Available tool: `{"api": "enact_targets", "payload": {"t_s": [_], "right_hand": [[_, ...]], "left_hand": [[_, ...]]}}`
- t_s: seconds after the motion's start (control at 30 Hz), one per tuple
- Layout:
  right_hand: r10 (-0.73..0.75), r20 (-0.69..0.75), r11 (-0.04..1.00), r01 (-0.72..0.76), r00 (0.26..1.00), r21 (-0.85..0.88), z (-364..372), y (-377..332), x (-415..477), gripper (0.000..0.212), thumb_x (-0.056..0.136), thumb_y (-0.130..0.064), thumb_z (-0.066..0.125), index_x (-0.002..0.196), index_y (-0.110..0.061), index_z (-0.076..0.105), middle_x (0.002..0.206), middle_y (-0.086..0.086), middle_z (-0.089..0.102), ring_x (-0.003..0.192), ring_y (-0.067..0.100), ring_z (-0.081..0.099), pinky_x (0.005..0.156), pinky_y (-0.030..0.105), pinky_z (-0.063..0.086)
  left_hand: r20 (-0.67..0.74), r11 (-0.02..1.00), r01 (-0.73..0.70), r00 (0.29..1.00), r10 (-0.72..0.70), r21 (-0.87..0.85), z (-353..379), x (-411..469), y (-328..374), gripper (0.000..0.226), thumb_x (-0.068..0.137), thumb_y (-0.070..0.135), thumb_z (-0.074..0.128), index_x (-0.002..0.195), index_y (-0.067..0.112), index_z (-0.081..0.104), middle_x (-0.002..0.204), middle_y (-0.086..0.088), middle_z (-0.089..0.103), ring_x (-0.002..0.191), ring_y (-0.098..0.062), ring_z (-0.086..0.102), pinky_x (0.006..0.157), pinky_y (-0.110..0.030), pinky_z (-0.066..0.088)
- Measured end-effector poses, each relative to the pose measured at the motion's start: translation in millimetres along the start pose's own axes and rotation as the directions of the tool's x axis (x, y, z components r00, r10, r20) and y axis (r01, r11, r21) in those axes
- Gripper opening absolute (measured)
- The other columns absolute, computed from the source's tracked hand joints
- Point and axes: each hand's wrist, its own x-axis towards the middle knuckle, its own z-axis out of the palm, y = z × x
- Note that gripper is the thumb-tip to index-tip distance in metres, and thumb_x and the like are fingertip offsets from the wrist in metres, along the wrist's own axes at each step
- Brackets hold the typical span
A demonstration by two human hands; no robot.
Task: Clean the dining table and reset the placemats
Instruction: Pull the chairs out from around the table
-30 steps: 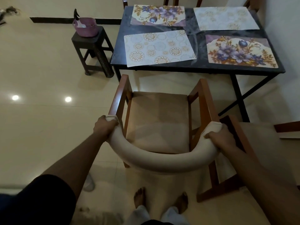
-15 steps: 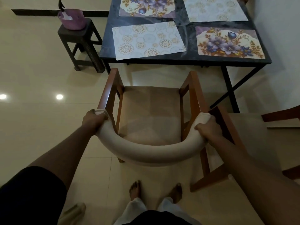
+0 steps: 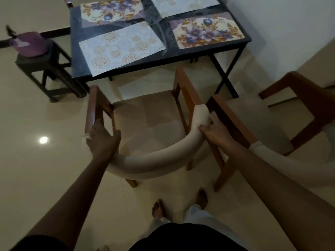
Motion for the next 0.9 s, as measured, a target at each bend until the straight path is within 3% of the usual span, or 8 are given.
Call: {"api": "enact_targets", "payload": {"t_s": [0.1,0.23,0.33,0.47,0.57,0.67,0.73,0.9], "right_hand": [[-0.001,-0.026,0.999,0.002,1.000,0.050,-27.7,19.9,-24.7,0.066,0.102,-0.045,0.060,0.160,-0.025,0.036,0.159,0.001,0.045,0.139,0.026,0.050,0.104,0.040,0.046],[-0.022,-0.133,0.997,0.031,0.991,0.069,-76.2,58.8,-47.0,0.064,0.096,-0.053,0.065,0.152,-0.024,0.050,0.154,-0.001,0.053,0.136,0.020,0.054,0.104,0.034,0.046],[-0.017,-0.177,0.998,0.026,0.984,0.053,-121.5,92.9,-59.7,0.057,0.096,-0.051,0.065,0.145,-0.022,0.057,0.144,-0.001,0.061,0.131,0.021,0.058,0.105,0.037,0.047],[-0.040,-0.203,0.999,0.044,0.978,0.018,-179.5,140.2,-69.5,0.059,0.096,-0.051,0.066,0.146,-0.021,0.056,0.152,0.001,0.056,0.138,0.022,0.052,0.106,0.035,0.041],[-0.051,-0.207,0.999,0.047,0.977,-0.027,-224.8,173.7,-74.9,0.058,0.097,-0.049,0.066,0.147,-0.022,0.056,0.153,0.000,0.054,0.140,0.023,0.050,0.101,0.033,0.038],[-0.053,-0.222,0.999,0.052,0.974,-0.007,-274.2,205.4,-77.9,0.057,0.097,-0.048,0.067,0.147,-0.023,0.055,0.155,0.001,0.051,0.142,0.024,0.048,0.110,0.039,0.042],[-0.046,-0.224,0.999,0.044,0.973,-0.014,-302.3,221.6,-77.4,0.058,0.096,-0.047,0.068,0.147,-0.024,0.055,0.156,0.003,0.051,0.143,0.025,0.048,0.111,0.040,0.042],[-0.046,-0.248,0.994,0.019,0.968,-0.108,-361.5,246.9,-61.0,0.059,0.098,-0.046,0.067,0.150,-0.023,0.052,0.153,0.007,0.054,0.140,0.028,0.051,0.106,0.038,0.043]], "left_hand": [[0.106,0.970,-0.170,0.976,0.190,-0.172,19.3,-57.7,44.7,0.071,0.098,0.035,0.070,0.159,0.017,0.038,0.163,-0.009,0.043,0.148,-0.028,0.042,0.119,-0.047,0.038],[0.201,0.911,-0.292,0.912,0.357,-0.290,54.7,-125.6,97.1,0.061,0.098,0.035,0.070,0.154,0.025,0.047,0.157,0.001,0.049,0.137,-0.012,0.046,0.113,-0.041,0.044],[0.254,0.872,-0.310,0.871,0.420,-0.379,74.5,-166.4,132.4,0.055,0.101,0.035,0.067,0.151,0.030,0.046,0.152,0.002,0.051,0.130,-0.013,0.053,0.095,-0.033,0.055],[0.237,0.826,-0.325,0.852,0.468,-0.460,103.8,-215.9,173.0,0.051,0.102,0.032,0.067,0.150,0.033,0.047,0.148,0.003,0.051,0.112,-0.008,0.064,0.072,-0.024,0.061],[0.269,0.837,-0.236,0.874,0.405,-0.494,130.8,-253.5,202.6,0.053,0.101,0.032,0.068,0.151,0.029,0.049,0.152,0.006,0.050,0.120,-0.001,0.059,0.087,-0.030,0.060],[0.334,0.854,-0.149,0.876,0.348,-0.498,160.2,-286.6,228.6,0.059,0.092,0.050,0.071,0.145,0.032,0.053,0.148,0.006,0.058,0.132,-0.016,0.060,0.100,-0.051,0.060],[0.379,0.875,-0.102,0.873,0.307,-0.473,176.7,-304.0,241.8,0.073,0.083,0.061,0.071,0.147,0.031,0.051,0.147,-0.001,0.058,0.131,-0.023,0.061,0.101,-0.055,0.059],[0.418,0.906,-0.036,0.879,0.229,-0.422,216.2,-331.4,273.6,0.068,0.097,0.040,0.072,0.156,0.024,0.044,0.158,-0.002,0.049,0.141,-0.023,0.050,0.113,-0.051,0.049]]}}
